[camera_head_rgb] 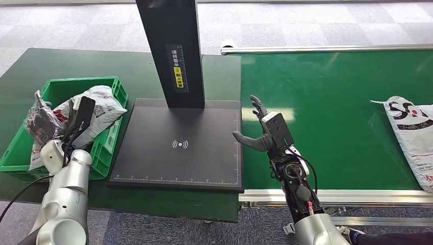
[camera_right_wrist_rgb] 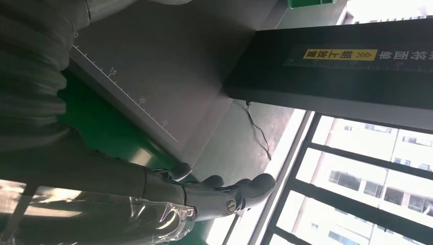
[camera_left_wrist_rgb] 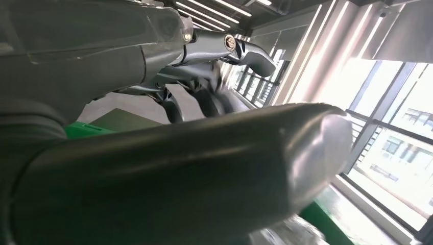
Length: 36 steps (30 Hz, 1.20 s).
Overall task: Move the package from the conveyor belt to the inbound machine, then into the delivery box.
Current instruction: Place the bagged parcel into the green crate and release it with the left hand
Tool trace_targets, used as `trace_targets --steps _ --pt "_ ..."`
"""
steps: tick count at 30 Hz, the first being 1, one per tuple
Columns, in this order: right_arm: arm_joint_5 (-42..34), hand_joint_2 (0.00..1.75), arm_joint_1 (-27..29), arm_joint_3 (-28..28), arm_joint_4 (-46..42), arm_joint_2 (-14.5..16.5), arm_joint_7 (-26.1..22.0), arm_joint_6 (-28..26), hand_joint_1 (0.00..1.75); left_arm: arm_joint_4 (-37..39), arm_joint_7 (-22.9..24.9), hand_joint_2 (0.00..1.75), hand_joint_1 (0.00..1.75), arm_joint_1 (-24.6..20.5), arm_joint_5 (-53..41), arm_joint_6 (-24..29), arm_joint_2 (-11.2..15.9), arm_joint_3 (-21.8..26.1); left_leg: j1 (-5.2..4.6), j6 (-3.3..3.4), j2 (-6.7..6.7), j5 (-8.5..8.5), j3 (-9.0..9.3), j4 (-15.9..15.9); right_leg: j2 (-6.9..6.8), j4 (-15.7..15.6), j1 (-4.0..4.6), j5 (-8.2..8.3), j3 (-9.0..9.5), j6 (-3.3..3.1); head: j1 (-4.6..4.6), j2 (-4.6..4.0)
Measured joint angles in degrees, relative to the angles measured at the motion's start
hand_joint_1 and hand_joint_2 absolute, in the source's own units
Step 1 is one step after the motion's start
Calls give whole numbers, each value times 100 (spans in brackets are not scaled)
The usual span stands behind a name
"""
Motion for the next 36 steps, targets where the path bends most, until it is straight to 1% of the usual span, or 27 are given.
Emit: trace_targets --steps 2,3,5,9,10,12,14,16,18,21,22,24,25,26,30,32,36 --pt "7 175 0 5 0 -1 -2 10 0 -100 -279 0 0 26 235 2 -2 -97 0 0 2 0 0 0 0 0 0 0 -1 0 -1 0" --pt "8 175 0 6 0 -2 -2 12 0 -222 -552 0 0 51 386 2 -21 -119 0 0 3 0 0 0 1 0 0 0 -1 0 -1 0" --pt "7 175 0 9 -1 -7 -4 12 0 -596 -1293 0 0 104 704 6 -109 -88 0 0 3 0 0 0 1 0 0 0 -2 0 0 1" --pt "-4 175 3 29 -2 -16 -35 9 0 -1422 -3139 0 0 116 1565 18 -471 287 0 0 3 0 0 0 1 0 0 0 -1 0 0 -1" --pt "-9 175 4 39 -2 -19 -51 8 0 -1634 -3467 0 0 118 1842 19 -566 390 0 0 5 0 1 0 2 0 0 0 -1 0 -1 -1" --pt "-15 175 6 58 -2 -23 -83 8 0 -2049 -3739 0 0 146 2401 21 -725 485 -1 0 7 -1 1 0 4 0 -1 0 -1 0 -1 -1" --pt "-24 175 6 77 -2 -28 -119 8 0 -2512 -3787 87 0 236 2996 23 -846 424 0 0 4 -1 1 0 4 0 0 0 -1 0 -1 -1" --pt "-38 175 4 92 -2 -32 -167 5 0 -2953 -3805 175 0 370 3544 24 -947 257 0 0 3 -1 1 0 3 0 0 0 -1 0 -1 0" --pt "-50 175 0 99 -1 -35 -205 -3 0 -3207 -3813 175 0 473 3897 24 -1011 70 0 0 1 -1 2 0 1 -1 0 -1 -1 0 -1 1" --pt "-56 175 -3 103 0 -36 -218 -7 0 -3285 -3815 175 0 515 4042 24 -1033 -25 0 0 0 -1 2 0 1 -1 0 -1 -2 0 -2 1" --pt "-62 175 -7 104 0 -40 -240 -13 0 -3244 -3789 175 0 588 4405 -67 -1018 -330 -1 0 -1 0 2 0 0 -1 -1 0 0 1 -2 1" --pt "-74 175 -15 109 0 -53 -296 -21 0 -3086 -3647 175 0 779 5311 -520 -969 -1175 -2 1 -4 0 2 0 -1 -2 -3 1 3 2 0 0" --pt "-79 175 -19 111 0 -61 -326 -22 0 -2972 -3544 175 0 889 5850 -896 -932 -1677 -3 1 -5 0 2 0 -1 -2 -4 2 5 3 1 0" --pt "-79 175 -20 111 0 -64 -336 -17 0 -2890 -3457 175 0 945 6097 -1253 -905 -1933 -3 1 -4 0 2 0 -1 -2 -4 2 5 3 1 0" --pt "-77 175 -36 111 7 -80 -369 -5 0 -2598 -3253 175 0 1141 6868 -2498 -814 -2725 -3 1 -2 0 2 0 -1 -2 -5 3 3 4 -1 0" --pt "-71 175 -59 110 13 -87 -380 6 0 -2466 -3208 175 0 1238 7076 -3011 -776 -3042 -3 1 -2 -1 1 0 0 -2 -4 2 2 4 -1 1" --pt "-64 175 -97 110 21 -101 -390 34 0 -2254 -3116 175 0 1431 7152 -3526 -716 -3573 -3 2 -1 -3 0 0 0 -2 -4 1 1 4 -1 1"
